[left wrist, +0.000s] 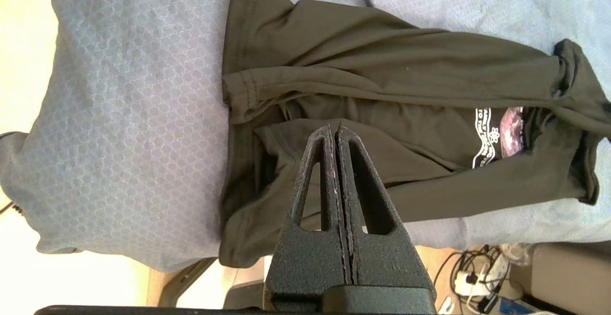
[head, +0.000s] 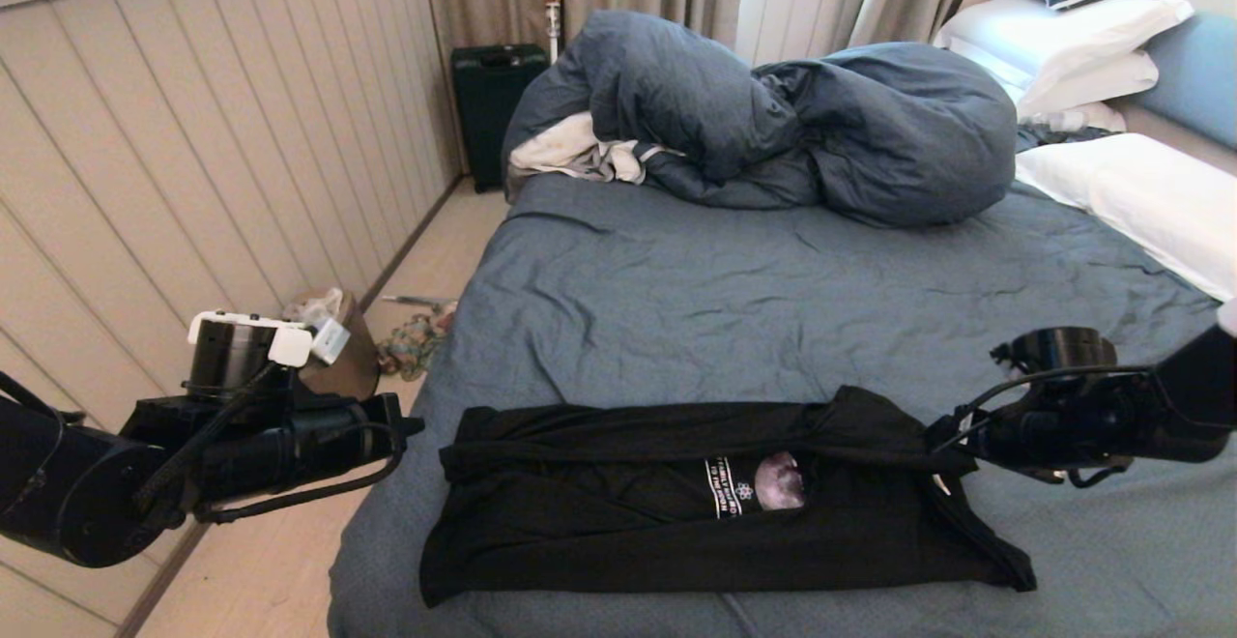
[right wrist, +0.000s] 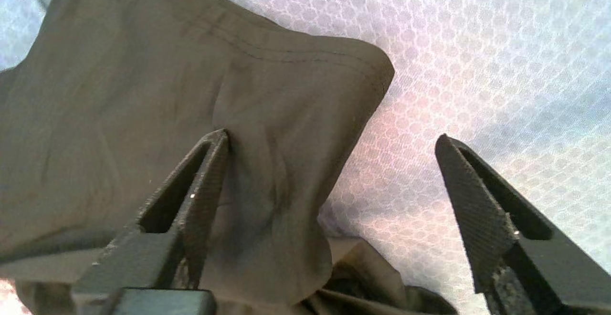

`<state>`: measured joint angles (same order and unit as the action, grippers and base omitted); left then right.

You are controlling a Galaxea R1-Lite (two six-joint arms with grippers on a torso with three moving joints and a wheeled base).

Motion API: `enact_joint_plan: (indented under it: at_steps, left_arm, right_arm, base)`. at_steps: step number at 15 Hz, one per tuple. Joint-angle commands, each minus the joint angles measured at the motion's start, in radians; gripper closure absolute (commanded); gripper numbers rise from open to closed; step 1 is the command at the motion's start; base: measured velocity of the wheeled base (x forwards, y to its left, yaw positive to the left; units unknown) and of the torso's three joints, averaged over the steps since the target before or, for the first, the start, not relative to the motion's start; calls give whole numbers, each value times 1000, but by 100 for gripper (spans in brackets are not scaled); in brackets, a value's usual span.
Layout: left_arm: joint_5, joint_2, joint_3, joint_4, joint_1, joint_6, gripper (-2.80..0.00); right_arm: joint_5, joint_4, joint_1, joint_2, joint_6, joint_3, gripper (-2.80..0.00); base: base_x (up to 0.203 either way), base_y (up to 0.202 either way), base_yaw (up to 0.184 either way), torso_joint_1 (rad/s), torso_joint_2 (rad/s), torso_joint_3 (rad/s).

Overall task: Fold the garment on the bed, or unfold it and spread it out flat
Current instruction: Fold the black T-shirt

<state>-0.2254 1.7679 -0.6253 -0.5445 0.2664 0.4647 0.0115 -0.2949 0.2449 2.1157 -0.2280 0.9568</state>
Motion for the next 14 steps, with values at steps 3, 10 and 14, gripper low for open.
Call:
enact_joint_plan:
  at_steps: [3,10,14]
  left_arm:
    - [-1,-2,3,-5,2,3,0]
    - [0,-4,6,-3,1,2,0]
    - [-2,-1,7,-3,2,2,0]
  right_arm:
    - [0,-1,-10,26,-115,11,-280]
    - [-2,0,-32,49,-211,39,0]
    - [-1,-2,-24,28,-212,54,0]
  base:
    - [0,0,0,0,0,0]
    - [0,0,0,0,0,0]
    - [0,0,0,0,0,0]
